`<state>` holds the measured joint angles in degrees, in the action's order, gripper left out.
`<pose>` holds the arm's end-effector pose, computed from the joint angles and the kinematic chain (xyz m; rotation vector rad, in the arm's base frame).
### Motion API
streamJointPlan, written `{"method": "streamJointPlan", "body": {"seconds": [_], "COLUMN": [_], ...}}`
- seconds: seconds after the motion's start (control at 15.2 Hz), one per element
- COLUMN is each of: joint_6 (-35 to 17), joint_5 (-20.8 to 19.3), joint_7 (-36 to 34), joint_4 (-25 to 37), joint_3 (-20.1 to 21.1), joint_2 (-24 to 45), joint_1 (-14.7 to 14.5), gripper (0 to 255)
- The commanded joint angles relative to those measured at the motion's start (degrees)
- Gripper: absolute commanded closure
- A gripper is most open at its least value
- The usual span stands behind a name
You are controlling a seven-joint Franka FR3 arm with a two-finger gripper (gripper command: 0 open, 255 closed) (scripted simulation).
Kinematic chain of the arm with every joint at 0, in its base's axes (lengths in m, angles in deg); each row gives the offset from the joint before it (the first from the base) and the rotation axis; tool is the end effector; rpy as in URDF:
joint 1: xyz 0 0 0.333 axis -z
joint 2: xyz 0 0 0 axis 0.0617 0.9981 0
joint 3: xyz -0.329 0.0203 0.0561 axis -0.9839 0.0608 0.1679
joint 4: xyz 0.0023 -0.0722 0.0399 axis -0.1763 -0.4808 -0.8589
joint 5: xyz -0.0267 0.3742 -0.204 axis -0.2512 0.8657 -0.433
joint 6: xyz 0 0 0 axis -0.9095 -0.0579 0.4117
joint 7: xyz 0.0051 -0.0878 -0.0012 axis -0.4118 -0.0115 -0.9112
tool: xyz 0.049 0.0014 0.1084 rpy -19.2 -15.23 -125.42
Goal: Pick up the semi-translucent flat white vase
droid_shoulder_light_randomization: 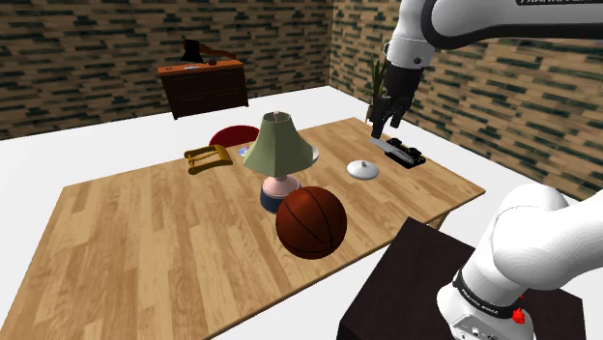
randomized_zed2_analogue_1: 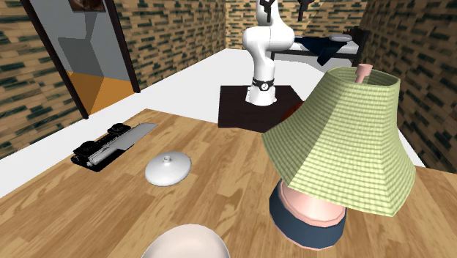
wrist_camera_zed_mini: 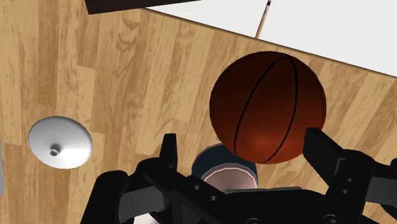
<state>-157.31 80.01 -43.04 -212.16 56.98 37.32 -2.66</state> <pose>0.3495 -0.0336 0.5869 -3.1026 0.1397 -0.1145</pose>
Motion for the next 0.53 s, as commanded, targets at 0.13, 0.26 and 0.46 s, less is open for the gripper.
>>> {"method": "streamJointPlan", "body": {"seconds": [0.13, 0.26, 0.46], "joint_6": [-3.08, -6.22, -11.02], "joint_5": [-1.03, -1.99, -3.20], "joint_7": [2.07, 4.12, 7.25], "joint_4": [-1.66, -3.03, -4.50], "joint_3": [-1.90, -3.84, -6.77], "joint_2": [1.22, 2.78, 5.77], "joint_1": [0.64, 1.24, 2.12], "gripper": [0, 0, 0]}}
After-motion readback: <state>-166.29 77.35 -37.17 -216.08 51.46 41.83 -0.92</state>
